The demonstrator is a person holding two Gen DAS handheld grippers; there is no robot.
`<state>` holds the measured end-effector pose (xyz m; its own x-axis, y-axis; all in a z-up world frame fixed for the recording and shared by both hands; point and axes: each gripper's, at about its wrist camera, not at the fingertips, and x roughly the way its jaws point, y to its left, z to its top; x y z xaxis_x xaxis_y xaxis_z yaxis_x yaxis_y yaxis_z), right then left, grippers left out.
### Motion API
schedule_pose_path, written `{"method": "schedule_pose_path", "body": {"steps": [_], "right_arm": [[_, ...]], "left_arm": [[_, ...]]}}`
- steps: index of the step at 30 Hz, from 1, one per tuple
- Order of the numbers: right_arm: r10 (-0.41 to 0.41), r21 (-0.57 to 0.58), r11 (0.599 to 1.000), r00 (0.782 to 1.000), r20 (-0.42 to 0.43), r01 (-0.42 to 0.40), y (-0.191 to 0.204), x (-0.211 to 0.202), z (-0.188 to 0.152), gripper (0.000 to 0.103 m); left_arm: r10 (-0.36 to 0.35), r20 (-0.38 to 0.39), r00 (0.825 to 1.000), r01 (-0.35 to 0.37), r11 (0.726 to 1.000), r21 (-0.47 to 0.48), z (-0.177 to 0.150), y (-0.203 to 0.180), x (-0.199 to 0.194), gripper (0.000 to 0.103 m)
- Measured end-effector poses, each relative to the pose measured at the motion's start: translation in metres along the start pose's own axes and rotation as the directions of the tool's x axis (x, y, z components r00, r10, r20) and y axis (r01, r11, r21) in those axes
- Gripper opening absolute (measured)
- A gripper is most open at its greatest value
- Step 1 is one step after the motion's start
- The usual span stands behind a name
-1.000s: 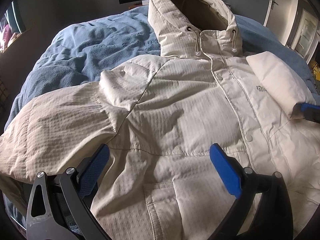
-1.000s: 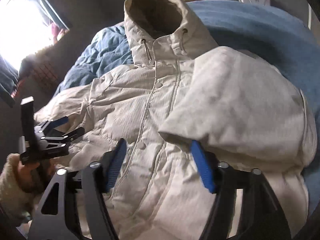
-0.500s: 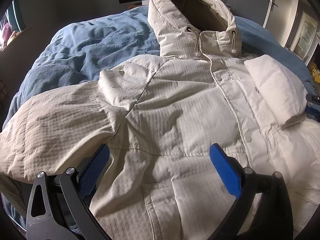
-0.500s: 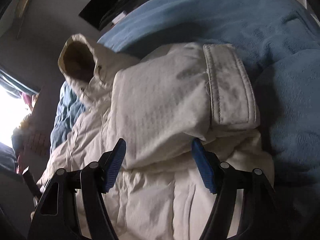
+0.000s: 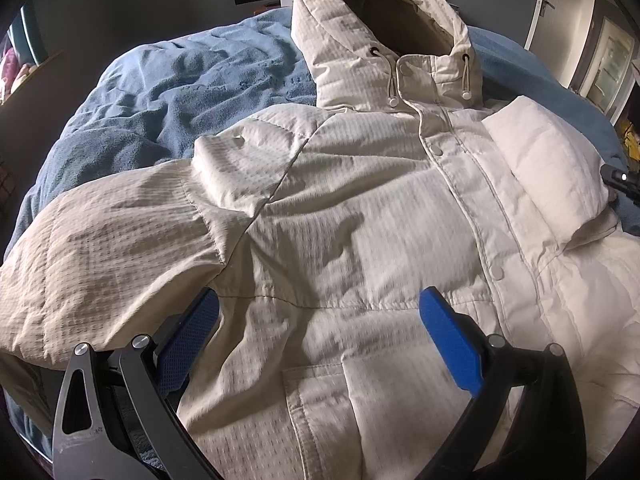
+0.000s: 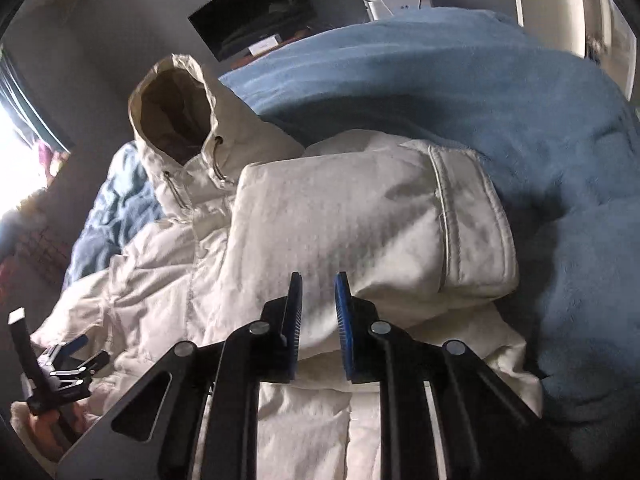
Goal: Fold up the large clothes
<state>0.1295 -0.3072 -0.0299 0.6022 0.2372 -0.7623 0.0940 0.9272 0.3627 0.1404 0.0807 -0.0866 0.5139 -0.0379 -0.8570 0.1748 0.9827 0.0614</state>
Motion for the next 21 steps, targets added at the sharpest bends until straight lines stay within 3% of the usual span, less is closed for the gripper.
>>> {"method": "schedule_pose_path", "body": {"steps": [3, 5, 6, 13, 16, 18, 19, 21], "right_arm": [[-0.018, 0.048, 0.999, 1.0, 0.007, 0.018, -0.012, -0.005, 0.011, 0.022], [-0.064, 0.066, 0.996, 0.998, 0.016, 0.062, -0.025, -0.008, 0.017, 0.048], [-0.096, 0.085, 0.992, 0.995, 0.025, 0.094, -0.035, -0.01, 0.02, 0.052], [-0.148, 0.148, 0.978, 0.989, -0.023, 0.15, -0.075, 0.003, 0.027, 0.055], [-0.118, 0.192, 0.973, 0.991, -0.067, 0.129, -0.089, 0.013, 0.024, 0.063], [-0.072, 0.241, 0.967, 0.995, -0.071, 0.088, -0.098, 0.015, 0.022, 0.063], [-0.037, 0.259, 0.964, 0.997, -0.075, 0.055, -0.1, 0.016, 0.021, 0.063], [-0.009, 0.248, 0.968, 0.998, -0.056, 0.023, -0.095, 0.012, 0.019, 0.051]], "left_arm": [[-0.001, 0.002, 1.0, 0.001, 1.0, -0.001, 0.0, 0.001, 0.0, 0.096], [-0.003, 0.001, 1.0, 0.003, 1.0, -0.003, 0.0, 0.001, 0.001, 0.096], [-0.003, 0.0, 1.0, 0.003, 1.0, -0.001, 0.0, 0.001, 0.0, 0.096], [-0.004, -0.005, 1.0, 0.004, 1.0, 0.003, 0.0, 0.001, 0.001, 0.096], [-0.004, -0.004, 1.0, 0.004, 1.0, 0.003, 0.0, 0.0, 0.001, 0.096], [-0.004, -0.005, 1.0, 0.004, 1.0, 0.003, 0.001, 0.0, 0.001, 0.096], [-0.004, -0.005, 1.0, 0.004, 1.0, 0.003, 0.001, 0.0, 0.001, 0.096], [-0.005, -0.006, 1.0, 0.005, 1.0, 0.003, 0.001, 0.001, 0.002, 0.096]]}}
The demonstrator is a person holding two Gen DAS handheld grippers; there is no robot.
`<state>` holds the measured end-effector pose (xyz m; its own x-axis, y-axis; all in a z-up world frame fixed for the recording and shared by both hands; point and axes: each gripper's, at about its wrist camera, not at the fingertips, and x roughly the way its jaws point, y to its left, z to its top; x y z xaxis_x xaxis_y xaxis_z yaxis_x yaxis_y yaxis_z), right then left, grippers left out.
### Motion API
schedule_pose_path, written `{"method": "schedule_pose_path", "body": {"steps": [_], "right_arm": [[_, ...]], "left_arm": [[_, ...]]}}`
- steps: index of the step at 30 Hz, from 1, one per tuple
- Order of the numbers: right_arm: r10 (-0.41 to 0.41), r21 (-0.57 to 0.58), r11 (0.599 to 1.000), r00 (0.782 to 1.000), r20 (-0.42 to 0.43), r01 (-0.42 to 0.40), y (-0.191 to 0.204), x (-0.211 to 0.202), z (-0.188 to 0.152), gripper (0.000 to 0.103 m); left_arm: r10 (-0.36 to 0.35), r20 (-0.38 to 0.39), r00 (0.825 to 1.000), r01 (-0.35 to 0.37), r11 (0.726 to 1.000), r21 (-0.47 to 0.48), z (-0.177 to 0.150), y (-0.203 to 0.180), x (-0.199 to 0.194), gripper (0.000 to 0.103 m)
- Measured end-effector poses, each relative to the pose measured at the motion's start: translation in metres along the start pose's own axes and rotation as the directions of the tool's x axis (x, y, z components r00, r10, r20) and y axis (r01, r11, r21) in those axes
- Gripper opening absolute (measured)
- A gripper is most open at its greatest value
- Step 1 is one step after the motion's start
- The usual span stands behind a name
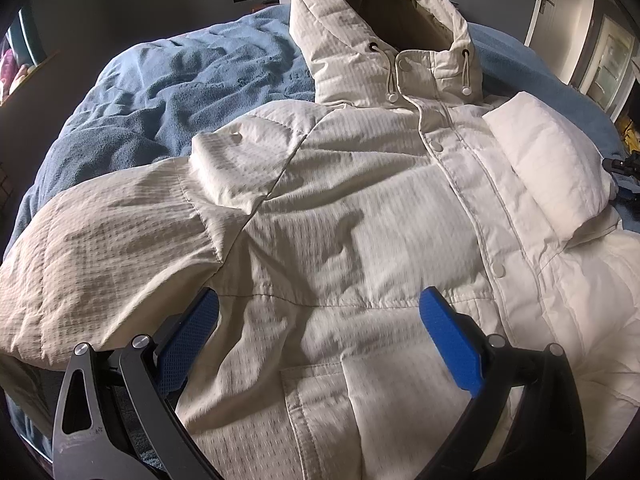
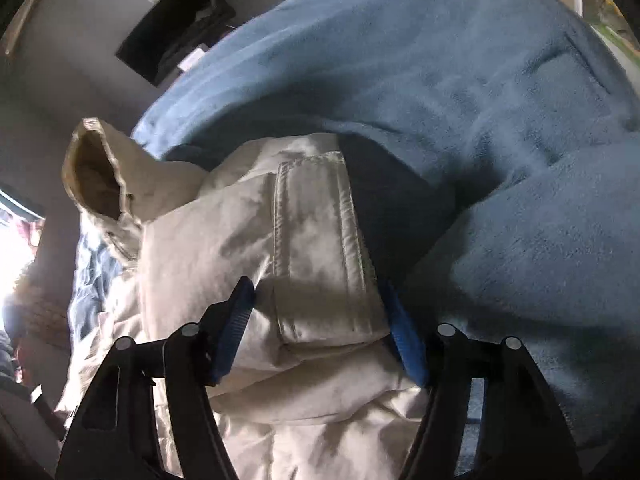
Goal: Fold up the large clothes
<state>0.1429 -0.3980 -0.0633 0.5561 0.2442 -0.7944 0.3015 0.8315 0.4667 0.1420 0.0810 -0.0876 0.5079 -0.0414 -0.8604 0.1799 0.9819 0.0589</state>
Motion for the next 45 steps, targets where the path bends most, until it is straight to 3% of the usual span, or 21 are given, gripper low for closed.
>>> {"method": "schedule_pose_path", "body": {"steps": [4, 8, 12, 16, 21, 25, 29, 33, 37, 43, 45], "right_arm": [[0.038, -0.134, 0.991, 0.998, 0.055, -0.03, 0.034, -0.016, -0.005, 0.016], [0.124, -0.304, 0.948, 0.989, 0.085, -0.093, 0.093, -0.036, -0.016, 0.015], [0.206, -0.449, 0.876, 0.978, 0.02, -0.175, 0.16, -0.04, -0.034, 0.013], [0.242, -0.507, 0.826, 0.968, -0.073, -0.245, 0.205, -0.022, -0.052, 0.013], [0.246, -0.537, 0.795, 0.959, -0.139, -0.282, 0.238, 0.009, -0.074, 0.013], [0.278, -0.518, 0.782, 0.938, -0.209, -0.347, 0.249, 0.023, -0.092, 0.014], [0.364, -0.533, 0.718, 0.894, -0.262, -0.448, 0.258, 0.01, -0.101, 0.014], [0.395, -0.504, 0.725, 0.882, -0.256, -0.47, 0.251, -0.004, -0.096, 0.015], [0.478, -0.451, 0.707, 0.838, -0.263, -0.544, 0.238, -0.023, -0.09, 0.031], [0.484, -0.474, 0.711, 0.85, -0.207, -0.52, 0.221, -0.049, -0.083, 0.031], [0.445, -0.485, 0.743, 0.882, -0.156, -0.461, 0.209, -0.054, -0.077, 0.033]], "left_arm": [[-0.002, -0.001, 1.0, 0.002, 1.0, 0.001, -0.001, 0.0, 0.001, 0.096], [-0.001, -0.001, 1.0, 0.001, 1.0, 0.0, -0.001, 0.0, 0.001, 0.096], [0.0, -0.001, 1.0, 0.0, 1.0, 0.0, -0.001, 0.0, 0.001, 0.096], [-0.001, -0.001, 1.0, 0.001, 1.0, 0.0, -0.001, 0.0, 0.001, 0.096], [-0.002, -0.001, 1.0, 0.002, 1.0, 0.001, -0.001, 0.0, 0.001, 0.096], [-0.006, -0.003, 1.0, 0.006, 1.0, 0.0, -0.003, 0.0, 0.003, 0.096], [-0.01, -0.007, 1.0, 0.01, 1.0, -0.004, -0.002, 0.001, 0.004, 0.096], [-0.01, -0.012, 1.0, 0.01, 1.0, -0.006, -0.001, 0.002, 0.004, 0.096], [-0.009, -0.013, 1.0, 0.009, 1.0, -0.005, -0.001, 0.001, 0.004, 0.096], [-0.008, -0.003, 1.0, 0.008, 1.0, -0.001, -0.002, 0.001, 0.003, 0.096], [-0.012, 0.002, 1.0, 0.012, 1.0, 0.004, -0.002, 0.001, 0.001, 0.096]]}}
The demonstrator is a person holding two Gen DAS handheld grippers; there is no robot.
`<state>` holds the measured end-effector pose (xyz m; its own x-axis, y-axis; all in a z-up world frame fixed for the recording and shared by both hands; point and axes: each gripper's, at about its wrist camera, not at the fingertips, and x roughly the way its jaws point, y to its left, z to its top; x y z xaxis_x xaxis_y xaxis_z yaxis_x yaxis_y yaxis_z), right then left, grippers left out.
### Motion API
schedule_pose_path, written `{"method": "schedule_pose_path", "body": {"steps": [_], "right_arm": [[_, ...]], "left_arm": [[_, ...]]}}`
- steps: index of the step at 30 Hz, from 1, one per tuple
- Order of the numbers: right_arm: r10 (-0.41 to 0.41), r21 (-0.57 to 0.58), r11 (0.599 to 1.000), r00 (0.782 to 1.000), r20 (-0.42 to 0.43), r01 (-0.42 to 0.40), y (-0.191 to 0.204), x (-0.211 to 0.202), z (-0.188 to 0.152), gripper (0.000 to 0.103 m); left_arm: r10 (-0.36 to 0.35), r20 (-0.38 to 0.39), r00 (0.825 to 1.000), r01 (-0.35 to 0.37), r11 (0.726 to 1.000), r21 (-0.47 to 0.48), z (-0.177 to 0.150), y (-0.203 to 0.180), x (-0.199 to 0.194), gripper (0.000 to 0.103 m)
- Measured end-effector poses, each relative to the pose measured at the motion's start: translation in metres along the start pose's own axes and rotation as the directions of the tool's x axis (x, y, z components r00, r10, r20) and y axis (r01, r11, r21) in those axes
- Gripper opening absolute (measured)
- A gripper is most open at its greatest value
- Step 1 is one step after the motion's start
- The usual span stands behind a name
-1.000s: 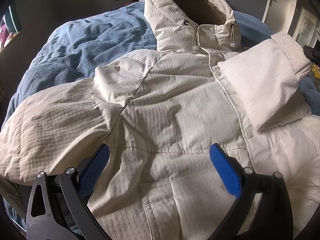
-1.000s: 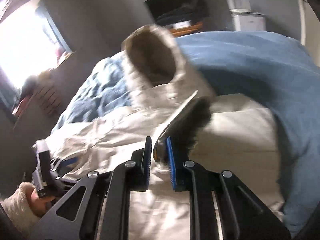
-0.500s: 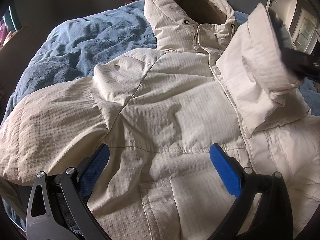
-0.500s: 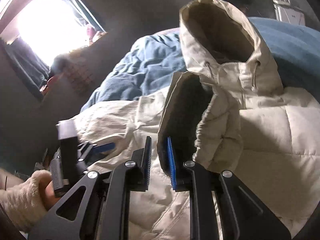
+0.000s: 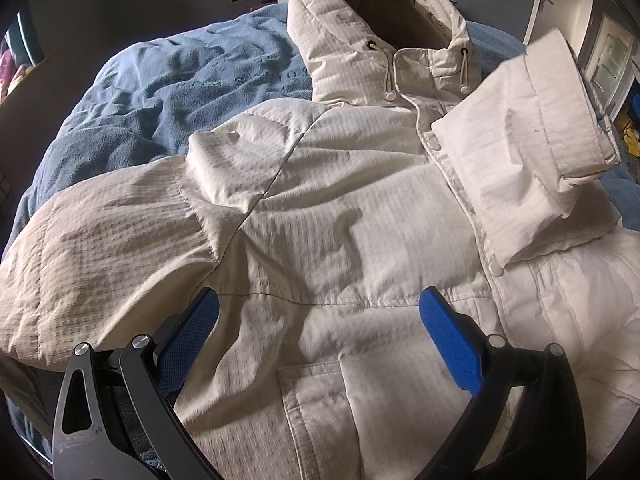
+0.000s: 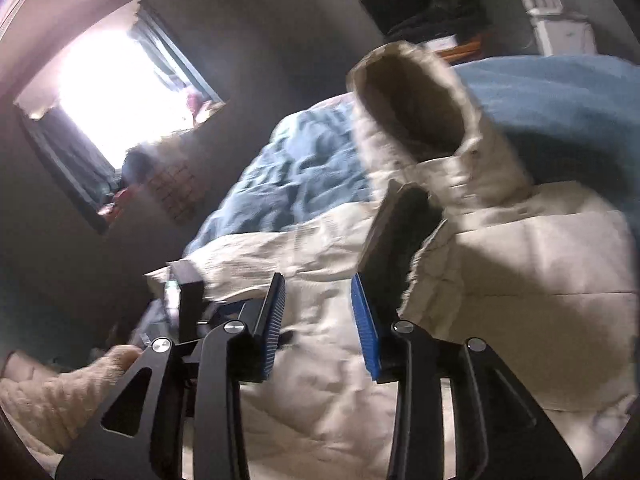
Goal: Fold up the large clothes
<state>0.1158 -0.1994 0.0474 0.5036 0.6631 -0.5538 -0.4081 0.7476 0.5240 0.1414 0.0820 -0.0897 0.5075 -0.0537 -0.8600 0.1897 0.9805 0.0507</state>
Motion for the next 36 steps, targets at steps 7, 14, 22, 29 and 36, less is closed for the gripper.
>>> {"method": "schedule_pose_path", "body": {"steps": [7, 14, 22, 29, 36], "right_arm": [[-0.078, 0.159, 0.984, 0.997, 0.018, 0.075, -0.066, -0.022, -0.008, 0.039], [-0.142, 0.238, 0.963, 0.988, 0.066, 0.123, -0.105, -0.045, -0.011, 0.039], [-0.472, 0.281, 0.853, 0.88, 0.053, 0.44, -0.163, -0.088, -0.027, 0.047], [-0.452, 0.317, 0.847, 0.892, 0.008, 0.427, -0.195, -0.076, -0.041, 0.048], [-0.442, 0.297, 0.857, 0.897, 0.002, 0.421, -0.197, -0.066, -0.044, 0.048]], "left_arm": [[-0.05, 0.038, 0.998, 0.045, 0.992, 0.12, 0.025, -0.03, -0.022, 0.096], [-0.143, 0.072, 0.987, 0.114, 0.943, 0.313, 0.065, -0.111, -0.04, 0.096], [-0.22, -0.021, 0.975, 0.207, 0.877, 0.435, 0.066, -0.21, 0.002, 0.066], [-0.203, 0.009, 0.979, 0.162, 0.807, 0.568, 0.061, -0.265, 0.024, 0.062], [-0.183, 0.092, 0.979, 0.098, 0.812, 0.575, 0.063, -0.255, 0.016, 0.037]]}}
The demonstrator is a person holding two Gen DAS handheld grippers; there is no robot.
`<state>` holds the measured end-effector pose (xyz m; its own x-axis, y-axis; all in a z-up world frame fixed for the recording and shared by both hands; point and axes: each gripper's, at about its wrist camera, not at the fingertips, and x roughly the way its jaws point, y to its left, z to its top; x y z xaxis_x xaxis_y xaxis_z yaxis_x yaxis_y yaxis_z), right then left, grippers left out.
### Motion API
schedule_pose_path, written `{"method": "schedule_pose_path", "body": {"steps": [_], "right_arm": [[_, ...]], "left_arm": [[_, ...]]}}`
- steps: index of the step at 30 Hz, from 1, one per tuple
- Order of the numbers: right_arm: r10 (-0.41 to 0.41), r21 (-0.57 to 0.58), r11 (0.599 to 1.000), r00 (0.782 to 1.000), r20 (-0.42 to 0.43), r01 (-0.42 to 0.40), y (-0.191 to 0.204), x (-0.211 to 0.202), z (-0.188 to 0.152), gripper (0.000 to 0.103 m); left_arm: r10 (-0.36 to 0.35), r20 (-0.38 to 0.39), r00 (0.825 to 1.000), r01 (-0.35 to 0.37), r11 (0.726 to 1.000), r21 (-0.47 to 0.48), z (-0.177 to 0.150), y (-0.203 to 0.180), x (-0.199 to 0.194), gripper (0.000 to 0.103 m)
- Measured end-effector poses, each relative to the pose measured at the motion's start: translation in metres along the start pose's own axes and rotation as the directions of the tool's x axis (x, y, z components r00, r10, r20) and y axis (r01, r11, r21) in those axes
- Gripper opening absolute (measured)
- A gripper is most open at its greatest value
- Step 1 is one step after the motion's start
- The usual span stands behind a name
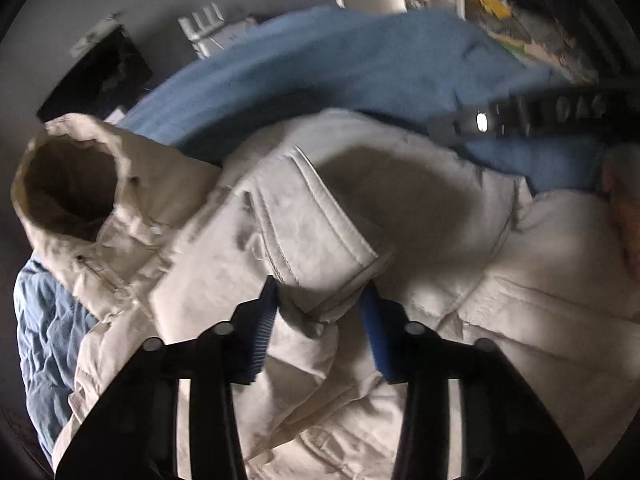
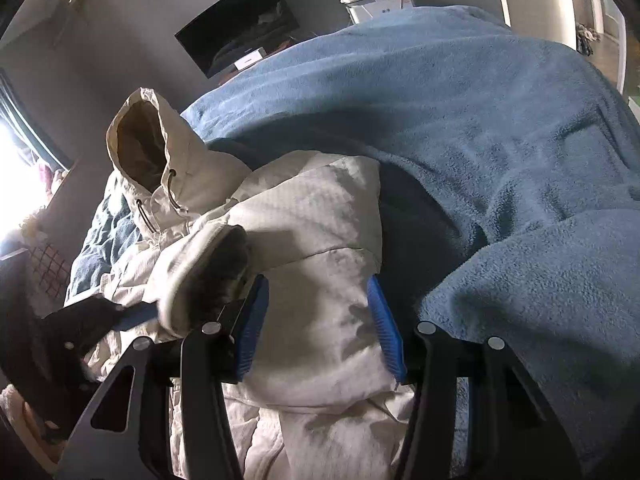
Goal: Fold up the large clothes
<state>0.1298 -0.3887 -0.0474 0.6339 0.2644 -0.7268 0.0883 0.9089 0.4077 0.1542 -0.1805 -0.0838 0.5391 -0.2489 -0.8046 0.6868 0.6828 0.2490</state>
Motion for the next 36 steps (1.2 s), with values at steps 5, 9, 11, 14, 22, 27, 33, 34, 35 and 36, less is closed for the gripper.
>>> {"method": "schedule_pose_path", "body": {"steps": [5, 9, 11, 14, 22, 27, 33, 34, 35, 36], "right_arm": [[-0.019, -0.095, 0.995, 0.999, 0.026, 0.021, 0.019, -0.003, -0.003, 0.048], [-0.034, -0.173, 0.984, 0.998, 0.046, 0.042, 0.035, -0.005, -0.007, 0.048], [-0.037, -0.189, 0.981, 0.998, 0.047, 0.045, 0.037, -0.005, -0.008, 0.048], [-0.035, -0.213, 0.976, 0.999, 0.038, 0.042, 0.042, -0.001, -0.01, 0.048], [-0.045, -0.336, 0.941, 0.999, -0.003, 0.041, 0.067, 0.016, -0.025, 0.048], [-0.095, -0.367, 0.927, 0.995, -0.03, 0.078, 0.071, 0.029, -0.031, 0.049], [-0.117, -0.352, 0.931, 0.993, -0.026, 0.1, 0.068, 0.032, -0.031, 0.052], [-0.113, -0.358, 0.928, 0.993, -0.016, 0.1, 0.07, 0.03, -0.031, 0.054], [-0.114, -0.363, 0.926, 0.993, -0.01, 0.102, 0.071, 0.03, -0.031, 0.059], [-0.119, -0.372, 0.922, 0.993, -0.004, 0.109, 0.073, 0.03, -0.032, 0.06]], "left_arm": [[-0.007, 0.05, 0.999, 0.014, 0.99, -0.138, -0.013, 0.042, -0.044, 0.031], [-0.014, 0.051, 0.999, 0.023, 0.98, -0.196, -0.028, 0.074, -0.073, 0.029], [-0.001, 0.043, 0.999, 0.011, 0.976, -0.218, -0.043, 0.092, -0.086, 0.026], [0.035, 0.019, 0.999, -0.029, 0.966, -0.256, -0.065, 0.119, -0.097, 0.02], [0.037, -0.088, 0.995, -0.07, 0.906, -0.418, -0.143, 0.163, -0.065, 0.021], [0.002, -0.116, 0.993, -0.058, 0.874, -0.482, -0.154, 0.174, -0.057, 0.024], [0.048, -0.153, 0.987, -0.122, 0.846, -0.519, -0.168, 0.172, -0.055, 0.043], [0.078, -0.137, 0.987, -0.139, 0.841, -0.523, -0.168, 0.173, -0.06, 0.055], [0.105, -0.117, 0.988, -0.151, 0.836, -0.528, -0.169, 0.173, -0.065, 0.071], [0.125, -0.092, 0.988, -0.155, 0.832, -0.533, -0.169, 0.173, -0.071, 0.074]]}}
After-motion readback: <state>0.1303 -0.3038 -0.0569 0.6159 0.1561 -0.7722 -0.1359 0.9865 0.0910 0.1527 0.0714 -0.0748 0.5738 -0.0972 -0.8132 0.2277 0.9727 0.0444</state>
